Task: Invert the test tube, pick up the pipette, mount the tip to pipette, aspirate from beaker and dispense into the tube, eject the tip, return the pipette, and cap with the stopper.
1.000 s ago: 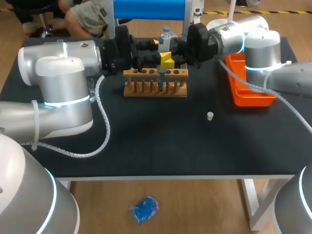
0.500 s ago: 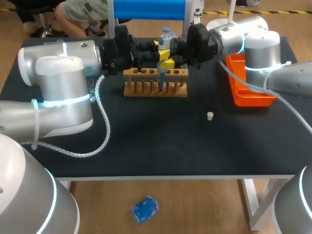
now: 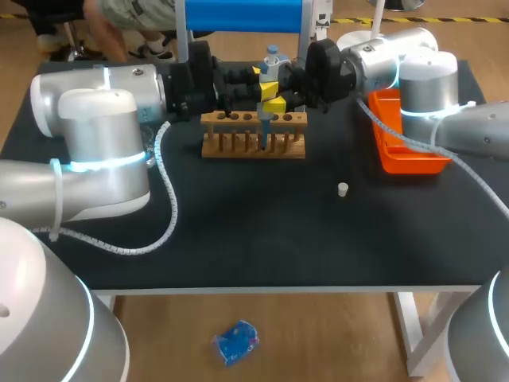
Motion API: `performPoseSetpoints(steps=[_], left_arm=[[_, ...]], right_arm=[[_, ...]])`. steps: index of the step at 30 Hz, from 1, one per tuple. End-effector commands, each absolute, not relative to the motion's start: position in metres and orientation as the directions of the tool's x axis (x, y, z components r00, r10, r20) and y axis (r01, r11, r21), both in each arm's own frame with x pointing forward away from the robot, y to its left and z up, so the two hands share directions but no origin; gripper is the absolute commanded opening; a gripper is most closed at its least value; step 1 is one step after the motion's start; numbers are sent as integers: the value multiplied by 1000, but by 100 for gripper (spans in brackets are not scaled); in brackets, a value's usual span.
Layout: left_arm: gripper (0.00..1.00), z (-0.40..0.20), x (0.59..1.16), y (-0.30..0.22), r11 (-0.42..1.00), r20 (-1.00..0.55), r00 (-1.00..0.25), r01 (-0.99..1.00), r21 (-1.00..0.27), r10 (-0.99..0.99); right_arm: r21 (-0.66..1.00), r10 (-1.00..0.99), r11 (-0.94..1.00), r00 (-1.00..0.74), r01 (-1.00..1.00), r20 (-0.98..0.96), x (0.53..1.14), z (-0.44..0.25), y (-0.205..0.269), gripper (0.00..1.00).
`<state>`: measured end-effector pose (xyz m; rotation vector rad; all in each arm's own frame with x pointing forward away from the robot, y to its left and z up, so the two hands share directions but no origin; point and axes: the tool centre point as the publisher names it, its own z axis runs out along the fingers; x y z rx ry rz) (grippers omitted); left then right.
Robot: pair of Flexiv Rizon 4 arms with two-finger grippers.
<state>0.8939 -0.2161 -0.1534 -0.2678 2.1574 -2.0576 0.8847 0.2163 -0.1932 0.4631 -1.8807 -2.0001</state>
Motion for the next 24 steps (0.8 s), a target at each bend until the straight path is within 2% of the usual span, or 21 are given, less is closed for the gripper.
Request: performPoseSetpoints(steps=[1,13,24], left_arm=[[0,-153,894,-216,37,23,-971,-33,-999,-236],[0,-140,904,-198,33,14,-943,-26,-999,-332],[0,-127,936,-166,14,58,-833,-79,-997,-551]], right_arm=[[998,-479,-54,-878,38,7,889,-193,216,100],[999,-412,0,-910,50,46,895,-195,194,100],[998,-194,64,-981,10,23,912,-176,159,100]])
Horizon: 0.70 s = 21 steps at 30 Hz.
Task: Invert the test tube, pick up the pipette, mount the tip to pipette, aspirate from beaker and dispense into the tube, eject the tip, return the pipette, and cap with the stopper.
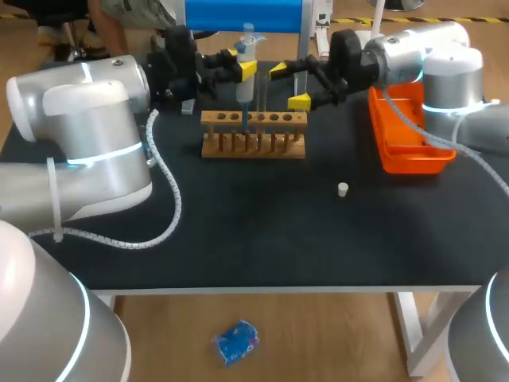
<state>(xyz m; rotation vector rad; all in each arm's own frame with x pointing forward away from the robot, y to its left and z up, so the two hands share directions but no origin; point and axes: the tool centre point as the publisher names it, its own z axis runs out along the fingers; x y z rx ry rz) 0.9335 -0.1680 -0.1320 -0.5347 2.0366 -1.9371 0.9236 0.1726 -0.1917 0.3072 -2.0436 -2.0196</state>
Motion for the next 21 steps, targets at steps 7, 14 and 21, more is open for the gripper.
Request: performPoseSetpoints(steps=[7,14,21], left_arm=[[0,-117,965,-147,-12,100,-743,-124,-992,-662],[0,-109,994,-134,-28,128,-667,-159,-987,-734],[0,-111,1031,-120,-7,137,-605,-211,-977,-784]], right_arm=[[986,-46,167,-999,-9,-1,929,-160,145,100],[978,83,206,-997,22,5,950,-149,140,100],[959,214,273,-977,72,13,974,-140,142,100]])
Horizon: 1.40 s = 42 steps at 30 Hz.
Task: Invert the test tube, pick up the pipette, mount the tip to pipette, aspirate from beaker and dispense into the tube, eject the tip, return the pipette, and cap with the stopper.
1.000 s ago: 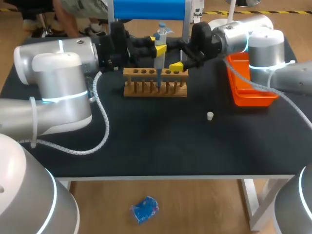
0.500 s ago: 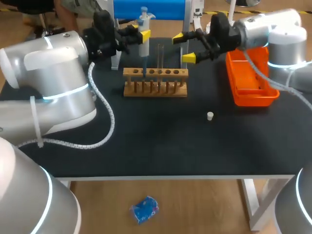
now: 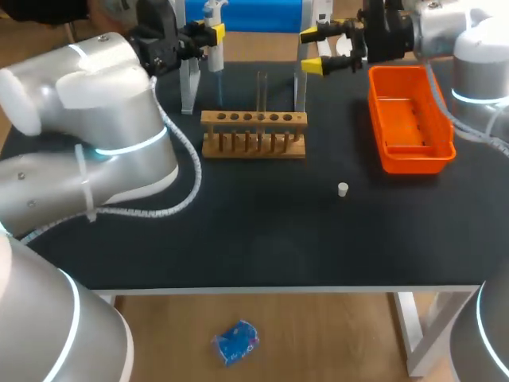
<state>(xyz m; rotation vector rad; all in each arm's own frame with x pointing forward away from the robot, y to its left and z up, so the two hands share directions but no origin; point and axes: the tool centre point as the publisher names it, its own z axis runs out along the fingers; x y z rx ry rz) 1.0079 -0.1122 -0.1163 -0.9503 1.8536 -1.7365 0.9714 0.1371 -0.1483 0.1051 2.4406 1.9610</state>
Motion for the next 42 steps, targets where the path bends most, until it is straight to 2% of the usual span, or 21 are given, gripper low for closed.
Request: performPoseSetpoints(steps=[1,5,23,25,29,42], left_arm=[[0,-111,1036,-118,-5,138,-600,-218,-976,-788],[0,-114,1054,-113,-13,156,-561,-250,-968,-813],[0,-114,1054,-113,-13,156,-561,-250,-968,-813],[0,-118,1063,-111,-39,194,-532,-288,-957,-824],[0,-125,1080,-111,-8,174,-484,-327,-945,-858],[0,-156,1126,-97,34,140,-387,-411,-911,-911]], right_arm=[[955,232,284,-973,83,16,978,-139,143,100],[947,274,302,-961,110,24,989,-136,145,100],[941,289,315,-957,126,31,994,-138,146,100],[926,338,347,-941,146,22,1003,-142,151,100],[896,386,410,-922,174,2,1015,-151,160,100],[873,474,409,-879,266,45,1050,-174,173,100]])
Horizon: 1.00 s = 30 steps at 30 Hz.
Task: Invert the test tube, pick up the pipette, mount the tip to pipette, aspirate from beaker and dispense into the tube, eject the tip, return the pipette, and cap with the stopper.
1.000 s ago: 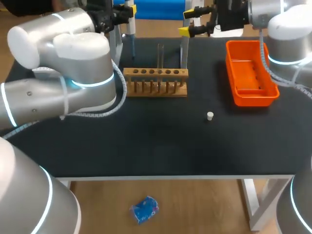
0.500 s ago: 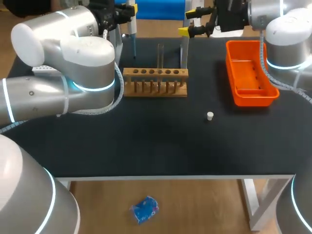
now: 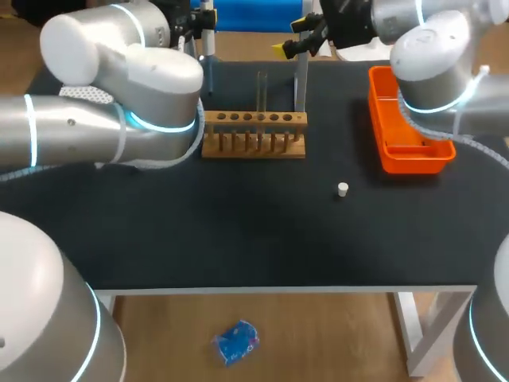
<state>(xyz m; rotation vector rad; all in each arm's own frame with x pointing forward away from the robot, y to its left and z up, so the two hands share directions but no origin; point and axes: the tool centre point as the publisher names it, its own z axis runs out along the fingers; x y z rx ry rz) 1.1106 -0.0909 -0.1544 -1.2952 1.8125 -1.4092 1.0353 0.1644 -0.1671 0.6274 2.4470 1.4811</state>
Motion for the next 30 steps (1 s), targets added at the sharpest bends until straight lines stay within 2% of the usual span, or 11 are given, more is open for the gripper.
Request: performPoseSetpoints(steps=[1,11,30], left_arm=[[0,-158,1128,-96,35,139,-382,-415,-909,-914],[0,-165,1142,-90,35,123,-333,-431,-902,-935],[0,-171,1157,-80,48,97,-291,-453,-890,-952]], right_arm=[[872,481,407,-876,270,46,1054,-175,173,100],[865,562,398,-827,306,34,1084,-192,187,100],[876,580,365,-813,314,50,1107,-197,205,100]])
